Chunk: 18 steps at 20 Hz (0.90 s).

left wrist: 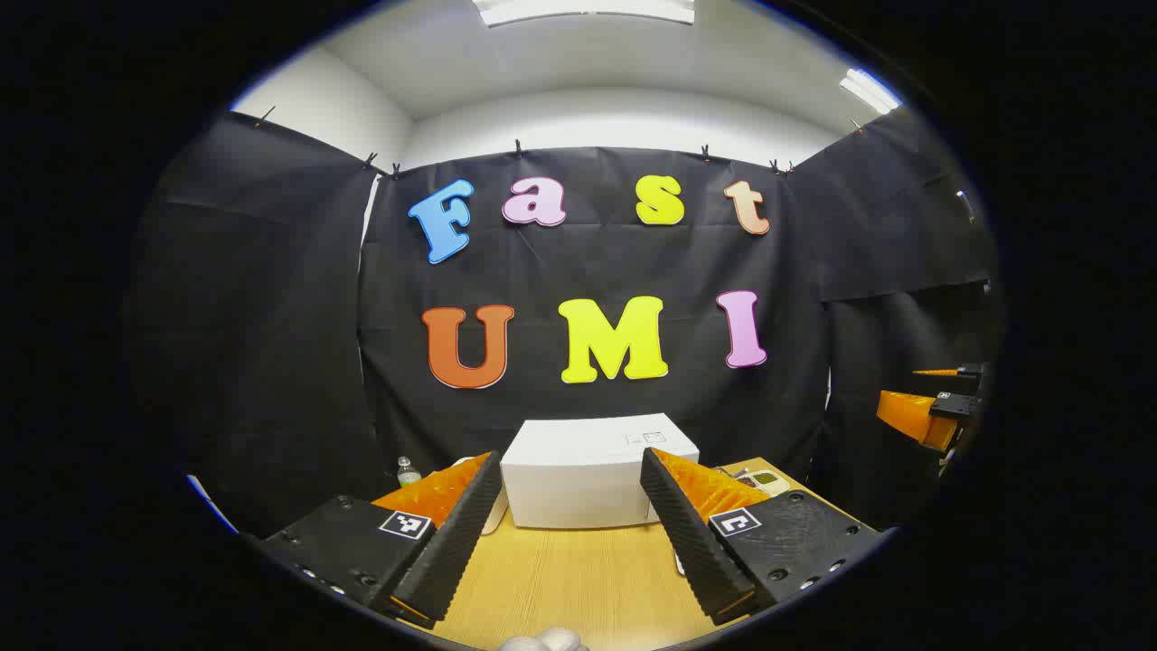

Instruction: Open the microwave oven with the left hand, put the food in, and close the microwave oven.

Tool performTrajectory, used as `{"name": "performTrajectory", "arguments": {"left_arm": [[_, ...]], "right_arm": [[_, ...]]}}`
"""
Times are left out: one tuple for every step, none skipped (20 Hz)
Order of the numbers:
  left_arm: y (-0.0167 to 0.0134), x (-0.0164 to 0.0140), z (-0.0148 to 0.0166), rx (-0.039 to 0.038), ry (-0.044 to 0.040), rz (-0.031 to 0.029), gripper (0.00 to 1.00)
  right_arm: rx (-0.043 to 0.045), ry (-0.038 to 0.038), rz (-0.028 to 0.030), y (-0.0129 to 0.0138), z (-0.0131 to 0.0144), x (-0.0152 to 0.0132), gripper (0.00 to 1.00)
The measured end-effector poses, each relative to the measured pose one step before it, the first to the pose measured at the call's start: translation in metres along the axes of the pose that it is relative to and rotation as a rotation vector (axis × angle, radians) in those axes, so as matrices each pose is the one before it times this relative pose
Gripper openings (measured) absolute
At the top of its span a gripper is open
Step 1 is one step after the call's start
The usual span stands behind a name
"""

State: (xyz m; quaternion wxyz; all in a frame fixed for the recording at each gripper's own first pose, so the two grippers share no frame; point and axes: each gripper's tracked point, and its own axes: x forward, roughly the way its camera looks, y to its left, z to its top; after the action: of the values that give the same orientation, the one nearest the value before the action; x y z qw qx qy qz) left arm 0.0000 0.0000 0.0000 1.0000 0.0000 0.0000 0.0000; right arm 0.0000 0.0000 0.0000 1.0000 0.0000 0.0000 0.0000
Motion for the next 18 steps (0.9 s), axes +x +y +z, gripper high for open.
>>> {"name": "performTrajectory", "arguments": {"left_arm": [[0.00086,-0.00069,0.00011,-0.00007,-0.00346,0.00246,0.96],[-0.00026,-0.00121,0.00083,-0.00666,-0.00002,-0.003,0.96],[0.00068,-0.00157,-0.00014,-0.0102,0.00031,-0.00101,0.96],[0.00126,-0.00092,-0.00039,-0.00355,0.00078,-0.00055,0.96],[0.00254,-0.00178,-0.00047,0.00202,0.00249,0.00359,0.95],[0.00303,0.00031,-0.00028,0.003,0.00058,0.00286,0.95],[0.0016,-0.00144,0.00028,0.00302,-0.00005,0.00318,0.95],[0.00195,-0.00146,-0.00057,-0.00175,-0.00072,0.00312,0.96],[0.0,-0.00104,-0.0011,-0.00493,0.0026,-0.00155,0.96],[0.00183,-0.00162,-0.00111,-0.00338,0.00094,0.00039,0.96],[0.00192,-0.00098,-0.00102,0.00262,0.0043,0.00378,0.95],[0.00166,-0.00042,-0.00251,0.0045,0.00275,0.00198,0.96],[0.00016,-0.0006,-0.00151,0.0026,0.00211,0.00269,0.96],[0.00006,0.001,-0.00042,0.0008,-0.00291,0.00051,0.96],[-0.0017,0.00079,-0.00152,0.00195,0.00108,-0.00095,0.96],[-0.00284,0.00367,-0.00357,0.00394,-0.00256,-0.00492,0.95],[-0.00409,0.00544,-0.00374,0.00689,0.00324,-0.00499,0.96],[-0.00432,0.00633,-0.00665,0.00896,0.00504,-0.00377,0.96]], "right_arm": [[0.00022,-0.00306,-0.00224,-0.00029,0.00041,-0.00132,1.0],[-0.00008,-0.00596,-0.00166,0.00058,0.00199,-0.00134,1.0],[-0.00133,-0.0015,-0.00275,-0.00041,-0.00092,0.00025,1.0],[-0.00284,0.00124,0.00077,0.00047,-0.0004,-0.00027,1.0],[-0.00252,-0.00042,-0.00218,0.0,-0.00013,-0.00062,1.0],[-0.00256,-0.00054,0.00101,0.00041,0.00065,-0.00041,1.0],[-0.00134,-0.00119,0.0013,0.00054,-0.0002,-0.00119,1.0],[-0.00236,-0.00136,0.00253,0.00065,0.00011,-0.00015,1.0],[-0.00235,0.00161,-0.00025,0.00002,-0.00081,-0.00118,1.0],[-0.00161,0.00097,0.0016,0.00064,-0.0002,-0.00047,1.0],[0.00103,0.0006,0.00256,0.00156,-0.00047,-0.00199,1.0],[0.00079,0.00008,0.00369,0.0022,0.00014,-0.0022,1.0],[-0.00015,-0.00139,0.00002,0.00063,0.00005,-0.00178,1.0],[0.00004,-0.0029,0.00159,-0.00125,-0.00017,-0.0004,1.0],[-0.0005,-0.00158,0.00198,0.0004,-0.00045,0.00132,1.0],[-0.00086,0.00108,0.00626,-0.00047,-0.00089,0.00058,1.0],[-0.00063,-0.00026,0.00409,-0.00176,-0.00094,0.00175,1.0],[-0.00009,0.00222,0.0033,-0.00341,-0.00154,0.00355,1.0]]}}
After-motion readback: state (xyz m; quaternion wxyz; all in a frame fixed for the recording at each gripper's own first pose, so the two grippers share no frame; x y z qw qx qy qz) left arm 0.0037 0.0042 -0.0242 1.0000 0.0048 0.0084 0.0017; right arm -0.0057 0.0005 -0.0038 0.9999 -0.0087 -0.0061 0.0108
